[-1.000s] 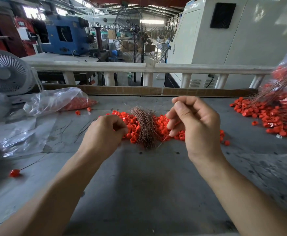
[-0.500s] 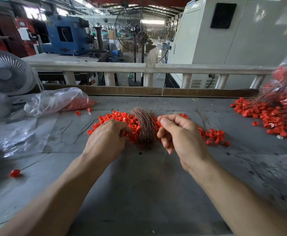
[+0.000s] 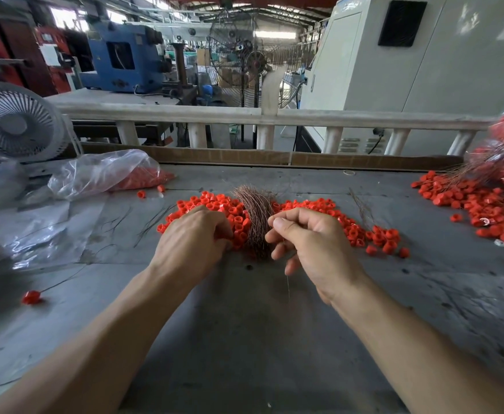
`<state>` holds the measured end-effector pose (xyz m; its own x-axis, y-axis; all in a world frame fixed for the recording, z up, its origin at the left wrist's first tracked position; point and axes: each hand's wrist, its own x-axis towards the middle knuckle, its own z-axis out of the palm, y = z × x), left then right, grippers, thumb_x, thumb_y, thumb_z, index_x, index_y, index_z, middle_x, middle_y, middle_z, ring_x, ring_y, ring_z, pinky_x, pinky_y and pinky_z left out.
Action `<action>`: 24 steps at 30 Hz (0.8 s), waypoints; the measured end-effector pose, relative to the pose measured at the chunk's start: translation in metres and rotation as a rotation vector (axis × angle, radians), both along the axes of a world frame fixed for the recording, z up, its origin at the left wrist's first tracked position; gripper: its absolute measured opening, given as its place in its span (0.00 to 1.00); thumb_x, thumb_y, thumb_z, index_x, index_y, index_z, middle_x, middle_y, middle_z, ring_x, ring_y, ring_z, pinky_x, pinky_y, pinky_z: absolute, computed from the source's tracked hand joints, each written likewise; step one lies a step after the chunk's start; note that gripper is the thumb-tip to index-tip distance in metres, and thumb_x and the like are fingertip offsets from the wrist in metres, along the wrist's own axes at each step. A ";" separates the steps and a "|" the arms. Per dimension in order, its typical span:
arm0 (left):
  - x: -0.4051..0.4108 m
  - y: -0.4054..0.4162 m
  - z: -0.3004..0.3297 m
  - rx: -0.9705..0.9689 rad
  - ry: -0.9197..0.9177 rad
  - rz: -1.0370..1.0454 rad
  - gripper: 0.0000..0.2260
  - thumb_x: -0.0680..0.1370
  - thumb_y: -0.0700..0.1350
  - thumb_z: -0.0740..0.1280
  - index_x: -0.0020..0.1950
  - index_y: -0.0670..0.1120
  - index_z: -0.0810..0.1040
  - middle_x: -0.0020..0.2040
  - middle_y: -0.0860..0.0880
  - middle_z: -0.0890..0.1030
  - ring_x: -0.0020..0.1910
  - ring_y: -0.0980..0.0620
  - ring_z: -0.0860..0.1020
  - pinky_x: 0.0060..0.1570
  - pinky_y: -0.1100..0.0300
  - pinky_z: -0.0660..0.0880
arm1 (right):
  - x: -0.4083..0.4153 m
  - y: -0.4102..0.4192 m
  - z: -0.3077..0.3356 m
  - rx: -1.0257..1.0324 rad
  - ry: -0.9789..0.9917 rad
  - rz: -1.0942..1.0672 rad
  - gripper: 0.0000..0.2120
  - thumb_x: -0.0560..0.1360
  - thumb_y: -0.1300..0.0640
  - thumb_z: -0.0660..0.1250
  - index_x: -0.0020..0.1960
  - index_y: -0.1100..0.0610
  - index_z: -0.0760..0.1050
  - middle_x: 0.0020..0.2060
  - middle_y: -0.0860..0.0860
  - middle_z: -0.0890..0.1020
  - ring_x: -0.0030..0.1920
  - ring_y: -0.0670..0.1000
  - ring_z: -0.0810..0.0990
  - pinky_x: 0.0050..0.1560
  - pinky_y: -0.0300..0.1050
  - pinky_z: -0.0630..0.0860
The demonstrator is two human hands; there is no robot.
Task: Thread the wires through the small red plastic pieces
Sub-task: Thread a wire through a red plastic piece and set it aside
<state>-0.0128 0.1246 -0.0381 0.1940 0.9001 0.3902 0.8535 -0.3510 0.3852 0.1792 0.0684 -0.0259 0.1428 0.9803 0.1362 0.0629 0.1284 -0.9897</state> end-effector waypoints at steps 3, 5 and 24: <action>-0.001 0.000 0.001 0.008 0.006 -0.006 0.05 0.72 0.45 0.76 0.44 0.55 0.83 0.46 0.57 0.77 0.45 0.56 0.74 0.42 0.59 0.65 | 0.001 -0.002 0.000 -0.001 -0.027 0.015 0.07 0.81 0.63 0.66 0.47 0.58 0.82 0.35 0.52 0.84 0.30 0.49 0.78 0.22 0.41 0.70; -0.003 0.000 0.002 0.015 0.000 -0.007 0.05 0.73 0.47 0.76 0.46 0.56 0.83 0.47 0.57 0.78 0.46 0.55 0.75 0.43 0.58 0.68 | 0.002 -0.002 0.000 -0.001 -0.045 0.013 0.07 0.81 0.62 0.66 0.47 0.57 0.83 0.35 0.51 0.84 0.30 0.48 0.77 0.22 0.40 0.69; -0.003 0.001 0.003 -0.047 0.032 0.037 0.04 0.73 0.50 0.76 0.45 0.56 0.82 0.43 0.58 0.73 0.46 0.53 0.72 0.48 0.55 0.68 | 0.000 0.000 -0.004 0.136 -0.131 -0.016 0.06 0.79 0.60 0.70 0.46 0.53 0.84 0.28 0.47 0.77 0.27 0.41 0.72 0.30 0.32 0.66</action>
<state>-0.0159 0.1259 -0.0348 0.1718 0.9242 0.3411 0.8778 -0.3007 0.3728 0.1789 0.0687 -0.0303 0.1301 0.9493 0.2861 0.1935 0.2587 -0.9464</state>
